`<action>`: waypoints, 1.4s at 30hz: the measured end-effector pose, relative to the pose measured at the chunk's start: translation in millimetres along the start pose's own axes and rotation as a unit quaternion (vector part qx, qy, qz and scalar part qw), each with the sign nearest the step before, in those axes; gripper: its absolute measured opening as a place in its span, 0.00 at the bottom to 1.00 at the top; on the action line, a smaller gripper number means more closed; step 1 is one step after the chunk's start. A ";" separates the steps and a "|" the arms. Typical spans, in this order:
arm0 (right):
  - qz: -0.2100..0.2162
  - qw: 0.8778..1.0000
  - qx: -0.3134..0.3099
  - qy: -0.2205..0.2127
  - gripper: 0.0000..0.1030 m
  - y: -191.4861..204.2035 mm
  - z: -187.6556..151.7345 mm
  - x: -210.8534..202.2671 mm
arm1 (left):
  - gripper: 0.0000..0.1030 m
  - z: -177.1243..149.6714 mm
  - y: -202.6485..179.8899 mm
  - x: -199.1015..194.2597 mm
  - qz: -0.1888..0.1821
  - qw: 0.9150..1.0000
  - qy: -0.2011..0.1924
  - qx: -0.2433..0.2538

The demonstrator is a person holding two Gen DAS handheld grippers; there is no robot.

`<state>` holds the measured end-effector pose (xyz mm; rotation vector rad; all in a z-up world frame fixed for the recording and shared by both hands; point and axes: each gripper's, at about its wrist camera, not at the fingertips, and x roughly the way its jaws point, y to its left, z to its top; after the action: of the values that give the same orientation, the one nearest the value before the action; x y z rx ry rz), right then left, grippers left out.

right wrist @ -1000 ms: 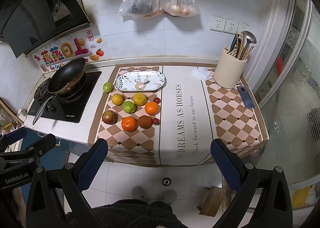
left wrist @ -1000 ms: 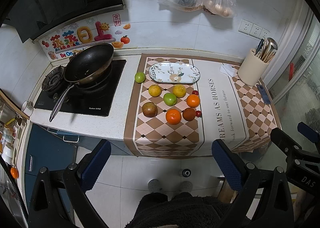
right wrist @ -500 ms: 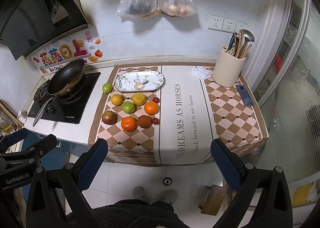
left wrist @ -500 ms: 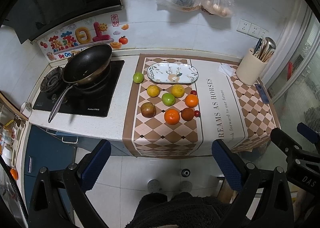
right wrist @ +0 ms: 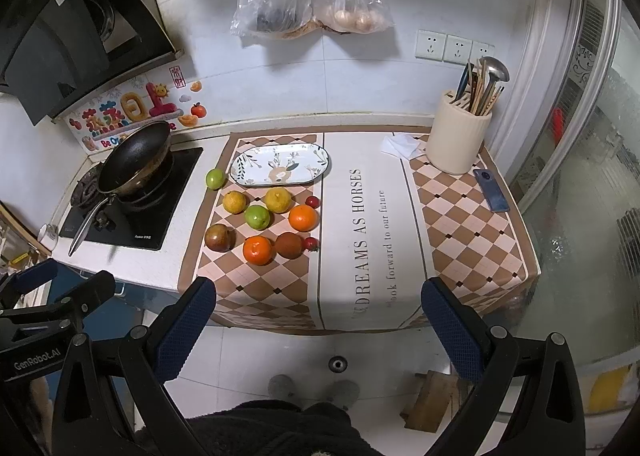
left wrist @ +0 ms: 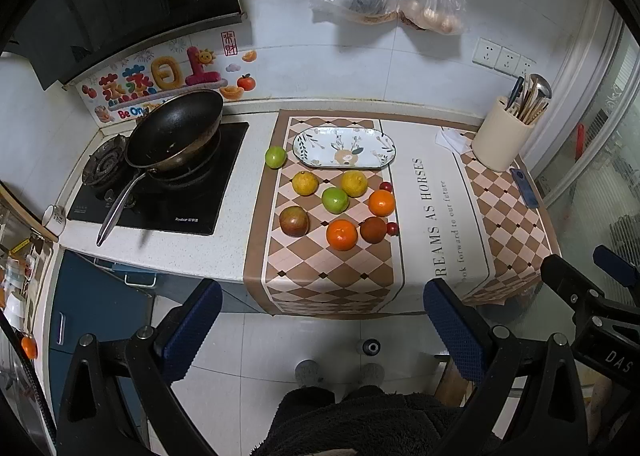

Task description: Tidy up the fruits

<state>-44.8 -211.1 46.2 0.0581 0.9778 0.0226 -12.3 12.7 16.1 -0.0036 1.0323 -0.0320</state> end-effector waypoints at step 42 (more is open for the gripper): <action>0.116 0.953 0.165 0.225 0.83 65.5 119.3 490.3 | 0.86 162.2 94.9 403.2 0.001 0.977 0.212 -0.006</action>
<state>328.6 -128.1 -289.5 0.4931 1.4189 0.0918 336.0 94.1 -248.4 -0.0078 1.4592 -0.0255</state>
